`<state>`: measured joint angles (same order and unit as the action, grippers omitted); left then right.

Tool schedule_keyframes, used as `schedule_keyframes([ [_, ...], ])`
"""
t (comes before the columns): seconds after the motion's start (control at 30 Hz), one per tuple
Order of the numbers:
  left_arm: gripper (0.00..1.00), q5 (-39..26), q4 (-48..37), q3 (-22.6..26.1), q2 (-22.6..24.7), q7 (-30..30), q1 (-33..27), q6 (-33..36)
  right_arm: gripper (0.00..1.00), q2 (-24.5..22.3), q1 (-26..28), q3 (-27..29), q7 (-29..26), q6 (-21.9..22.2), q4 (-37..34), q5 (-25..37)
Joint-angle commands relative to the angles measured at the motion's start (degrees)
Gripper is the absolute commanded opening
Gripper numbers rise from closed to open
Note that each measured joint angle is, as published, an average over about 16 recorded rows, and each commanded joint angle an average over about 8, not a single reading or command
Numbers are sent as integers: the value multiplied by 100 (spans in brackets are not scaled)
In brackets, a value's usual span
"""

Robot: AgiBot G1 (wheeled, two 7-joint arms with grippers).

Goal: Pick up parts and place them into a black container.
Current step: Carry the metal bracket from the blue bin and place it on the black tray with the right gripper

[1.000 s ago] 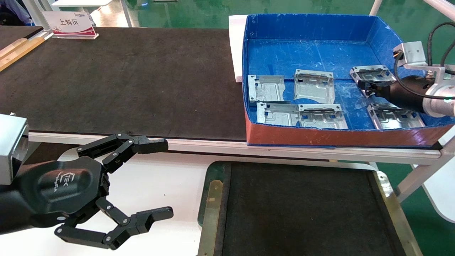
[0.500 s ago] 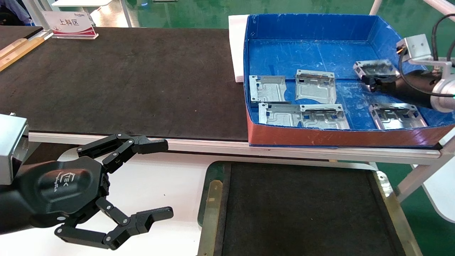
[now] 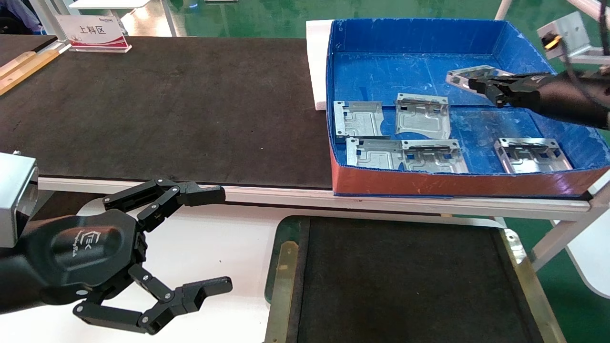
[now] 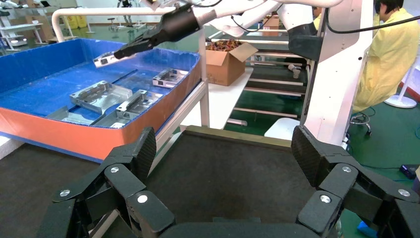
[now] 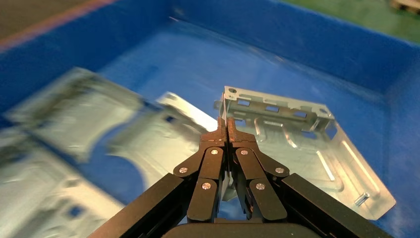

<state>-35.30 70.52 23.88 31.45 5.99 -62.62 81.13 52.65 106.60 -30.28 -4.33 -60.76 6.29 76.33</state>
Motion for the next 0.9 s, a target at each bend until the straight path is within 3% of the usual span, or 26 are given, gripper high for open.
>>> schedule_keyframes([
  [0.03, 100, 0, 0, 0, 0, 0, 0, 0, 0, -111, 42, 46, 158, -342, 65, -77],
  [0.27, 100, 0, 0, 0, 0, 0, 0, 0, 0, -433, 241, 145, 226, -1665, 260, -295],
  [0.5, 100, 0, 0, 0, 0, 0, 0, 0, 0, -599, 259, 175, -90, -2861, 654, -547],
  [0.63, 100, 0, 0, 0, 0, 0, 0, 0, 0, -706, -25, 80, -540, -3118, 1406, -970],
  [0.9, 100, 0, 0, 0, 0, 0, 0, 0, 0, -1603, -1161, -409, -1974, -3061, 4225, -2650],
])
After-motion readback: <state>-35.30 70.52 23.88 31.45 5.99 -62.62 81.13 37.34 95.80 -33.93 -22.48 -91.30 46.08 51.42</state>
